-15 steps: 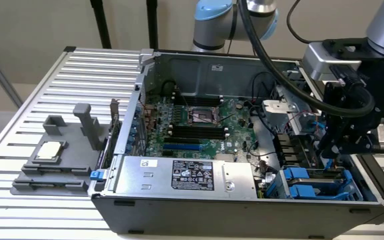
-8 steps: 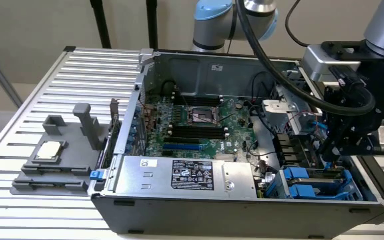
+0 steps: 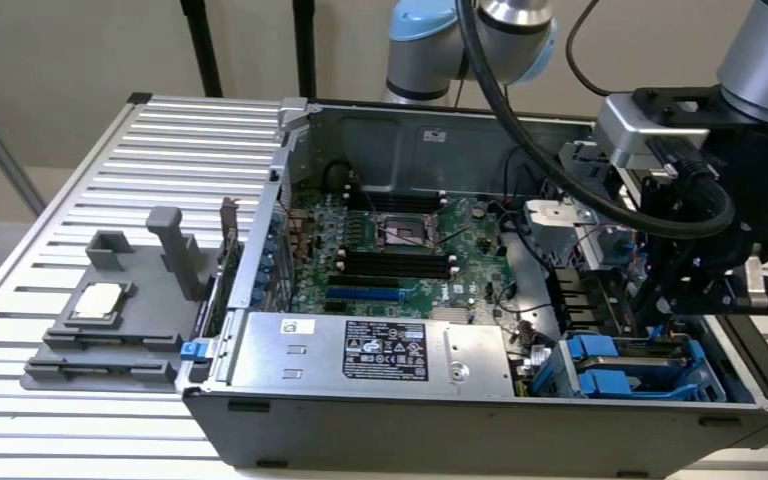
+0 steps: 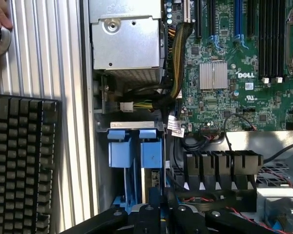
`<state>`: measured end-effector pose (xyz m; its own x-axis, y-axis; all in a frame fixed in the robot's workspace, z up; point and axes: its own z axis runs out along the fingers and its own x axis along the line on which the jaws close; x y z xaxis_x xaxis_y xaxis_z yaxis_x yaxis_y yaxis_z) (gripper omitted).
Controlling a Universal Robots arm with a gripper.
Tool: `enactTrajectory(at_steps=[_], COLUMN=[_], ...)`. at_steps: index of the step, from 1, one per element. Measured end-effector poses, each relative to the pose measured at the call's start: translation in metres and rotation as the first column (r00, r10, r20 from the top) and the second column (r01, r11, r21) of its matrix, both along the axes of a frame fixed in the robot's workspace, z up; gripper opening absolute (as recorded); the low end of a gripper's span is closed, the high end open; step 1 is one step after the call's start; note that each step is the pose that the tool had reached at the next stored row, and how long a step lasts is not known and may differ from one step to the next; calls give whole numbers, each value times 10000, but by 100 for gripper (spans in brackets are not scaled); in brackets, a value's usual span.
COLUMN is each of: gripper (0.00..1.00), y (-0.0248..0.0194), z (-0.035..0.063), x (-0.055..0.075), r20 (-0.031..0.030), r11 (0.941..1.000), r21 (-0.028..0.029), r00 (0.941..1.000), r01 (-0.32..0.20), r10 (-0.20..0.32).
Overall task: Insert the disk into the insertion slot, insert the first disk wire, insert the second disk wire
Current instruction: 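Insert the second disk wire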
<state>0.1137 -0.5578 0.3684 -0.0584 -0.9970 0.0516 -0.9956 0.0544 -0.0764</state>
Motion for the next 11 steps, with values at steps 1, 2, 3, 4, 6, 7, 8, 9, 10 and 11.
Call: enactTrajectory(at_steps=[1, 2, 3, 4, 6, 7, 8, 9, 10, 11], gripper=[16, 16, 16, 16, 16, 16, 16, 16, 16, 16], y=[-12, -28, -45, -62, -99, -116, -130, -143, -155, -164], z=[-11, -23, -35, -47, -71, -84, -96, -107, -117, -128], x=[-6, -7, -8, -8, -9, -10, -11, -12, -13, -13], r20=[2, 4, 6, 11, 23, 33, 44, 58, 74, 91], r11=[10000, 10000, 9999, 9998, 9996, 9995, 9994, 9993, 9991, 9989], r21=[51, 99, 145, 191, 271, 305, 340, 381, 422, 462], r00=[10000, 10000, 10000, 10000, 10000, 10000, 10000, 10000, 10000, 10000], r01=[0, -2, -3, -3, -6, -9, -12, -15, -19, -23], r10=[0, 2, 3, 3, 6, 8, 10, 13, 16, 19])
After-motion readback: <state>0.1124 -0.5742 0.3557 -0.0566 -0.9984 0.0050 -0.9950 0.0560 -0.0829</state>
